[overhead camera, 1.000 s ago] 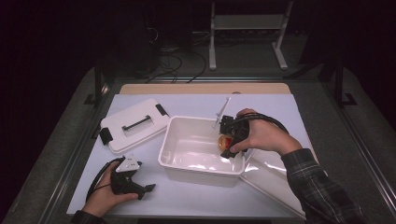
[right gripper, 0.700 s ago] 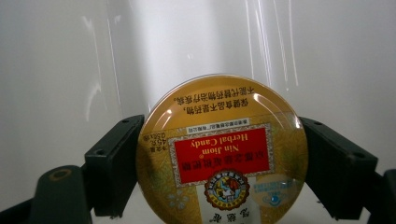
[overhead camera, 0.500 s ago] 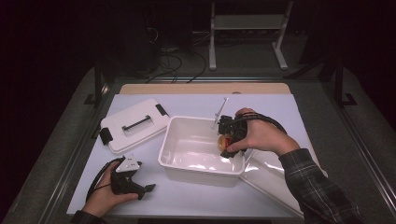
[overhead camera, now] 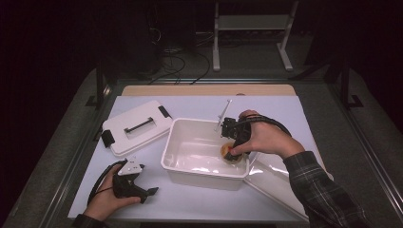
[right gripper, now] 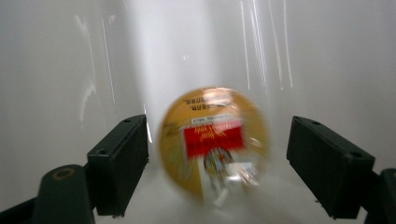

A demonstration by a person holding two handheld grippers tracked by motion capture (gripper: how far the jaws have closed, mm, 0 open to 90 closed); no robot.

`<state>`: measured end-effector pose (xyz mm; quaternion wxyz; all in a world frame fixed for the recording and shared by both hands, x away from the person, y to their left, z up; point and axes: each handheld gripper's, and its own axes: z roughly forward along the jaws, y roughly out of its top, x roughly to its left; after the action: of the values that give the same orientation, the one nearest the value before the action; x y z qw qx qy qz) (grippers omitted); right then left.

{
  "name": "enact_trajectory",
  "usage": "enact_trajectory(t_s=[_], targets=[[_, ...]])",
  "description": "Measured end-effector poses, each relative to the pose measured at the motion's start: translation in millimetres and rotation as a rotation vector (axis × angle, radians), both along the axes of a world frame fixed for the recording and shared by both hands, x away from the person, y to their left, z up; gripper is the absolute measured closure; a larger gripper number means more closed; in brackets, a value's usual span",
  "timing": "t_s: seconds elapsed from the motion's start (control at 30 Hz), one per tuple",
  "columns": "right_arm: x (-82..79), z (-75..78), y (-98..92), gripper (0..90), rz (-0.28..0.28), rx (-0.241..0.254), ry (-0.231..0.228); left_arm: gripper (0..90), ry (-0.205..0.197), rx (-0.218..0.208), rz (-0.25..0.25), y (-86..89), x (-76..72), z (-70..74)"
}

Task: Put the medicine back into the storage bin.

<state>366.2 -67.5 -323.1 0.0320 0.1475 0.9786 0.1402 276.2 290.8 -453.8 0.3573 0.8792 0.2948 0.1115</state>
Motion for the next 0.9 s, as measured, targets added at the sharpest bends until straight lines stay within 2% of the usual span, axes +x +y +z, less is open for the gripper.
enact_trajectory(t_s=[0.3, 0.5, 0.67, 0.9], targets=[[-4.0, 13.9, -6.9, 20.1, -0.013, 0.033, -0.019, 0.0, 0.0, 0.0, 0.0, 0.0, 0.0, 0.0], [-8.6, 30.0, -24.4, 20.4, -0.043, 0.07, -0.045, 0.0, 0.0, 0.004, -0.003, 0.2, 0.1, 0.2], [-14.8, 41.0, -39.1, 20.7, -0.067, 0.081, -0.057, 0.0, 0.0, 0.004, -0.003, 0.3, 0.2, 0.2], [-21.5, 48.8, -60.2, 20.7, -0.111, 0.099, -0.076, 0.0, -0.001, 0.003, -0.002, 0.2, 0.1, 0.1]])
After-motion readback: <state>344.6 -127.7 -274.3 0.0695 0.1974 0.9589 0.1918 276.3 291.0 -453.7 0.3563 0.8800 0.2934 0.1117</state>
